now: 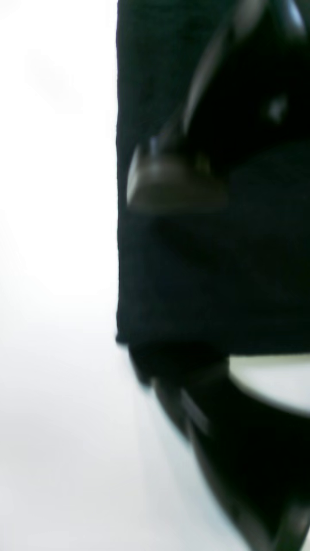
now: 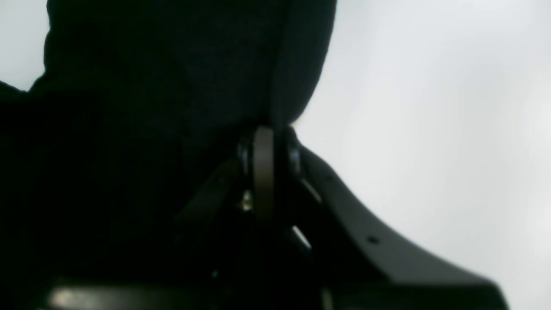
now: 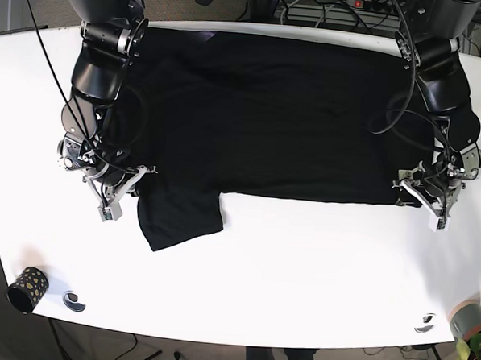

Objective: Fold the T-shirt properly
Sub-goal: 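Grasp the hem corners and fold the hem up over the collar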

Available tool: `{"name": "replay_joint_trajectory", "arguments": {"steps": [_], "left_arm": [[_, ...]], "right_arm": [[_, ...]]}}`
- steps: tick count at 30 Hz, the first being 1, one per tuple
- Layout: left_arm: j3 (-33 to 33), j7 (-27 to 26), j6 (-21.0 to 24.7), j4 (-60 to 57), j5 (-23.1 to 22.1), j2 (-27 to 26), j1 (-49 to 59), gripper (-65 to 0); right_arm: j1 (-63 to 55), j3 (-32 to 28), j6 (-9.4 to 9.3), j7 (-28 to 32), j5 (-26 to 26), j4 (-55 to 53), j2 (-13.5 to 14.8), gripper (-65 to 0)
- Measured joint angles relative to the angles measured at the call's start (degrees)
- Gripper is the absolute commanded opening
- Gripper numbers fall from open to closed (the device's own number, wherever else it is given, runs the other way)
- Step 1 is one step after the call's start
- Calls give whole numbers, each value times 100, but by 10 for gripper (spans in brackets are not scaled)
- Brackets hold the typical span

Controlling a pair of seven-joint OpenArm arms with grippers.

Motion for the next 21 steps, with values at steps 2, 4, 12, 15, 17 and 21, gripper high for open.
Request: {"name": "replay_joint_trajectory", "arguments": {"steps": [2,4,12,15,17,21], "left_arm": [[-4,4,2,-2,22,0,4,-517],[-4,24,0,-2,22,0,4,-585],[-4,35,-2,13,17,2,15,-650],[-4,151,-31,221,37,20,61,-650],[-9,151,-31,446,44,33,85,-650],[-11,144,-46,879,33,37,146,-650]], "right_arm": [[2,0,-2,2,0,0,0,-650],[0,0,0,0,0,0,0,-650],[-13,-2,2,-4,-2,66,-4,-650],[-105,-2,2,-192,-96,372,-28,-650],[-168,-4,2,-173,-87,599,-31,-650],[-269,-33,4,-334,-105,1119,-31,-650]]}}
